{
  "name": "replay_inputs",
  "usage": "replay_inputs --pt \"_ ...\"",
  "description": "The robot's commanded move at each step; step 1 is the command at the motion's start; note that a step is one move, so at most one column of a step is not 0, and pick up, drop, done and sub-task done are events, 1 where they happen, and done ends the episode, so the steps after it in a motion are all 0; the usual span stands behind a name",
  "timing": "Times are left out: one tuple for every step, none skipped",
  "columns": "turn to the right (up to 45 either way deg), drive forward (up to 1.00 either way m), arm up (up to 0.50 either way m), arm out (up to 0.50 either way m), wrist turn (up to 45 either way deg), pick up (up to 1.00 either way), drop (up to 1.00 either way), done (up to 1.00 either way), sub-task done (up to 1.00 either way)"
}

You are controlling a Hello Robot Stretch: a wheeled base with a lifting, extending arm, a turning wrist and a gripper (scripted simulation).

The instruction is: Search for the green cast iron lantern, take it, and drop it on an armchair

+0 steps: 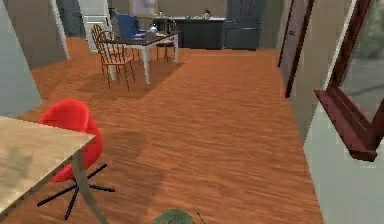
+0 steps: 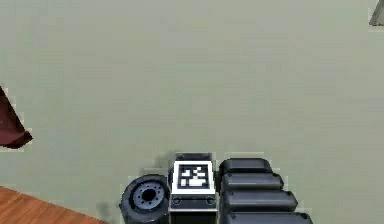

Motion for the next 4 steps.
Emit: replay_inputs --pt "0.0 0.95 0.0 0.0 0.0 0.0 0.0 0.0 0.0" --pt "-24.0 0.0 0.0 0.0 0.0 0.0 0.0 0.0 0.0" --pt "-3.0 0.0 0.0 0.0 0.0 0.0 0.0 0.0 0.0" --pt "45.0 0.0 0.0 0.0 0.0 0.0 0.0 0.0 0.0"
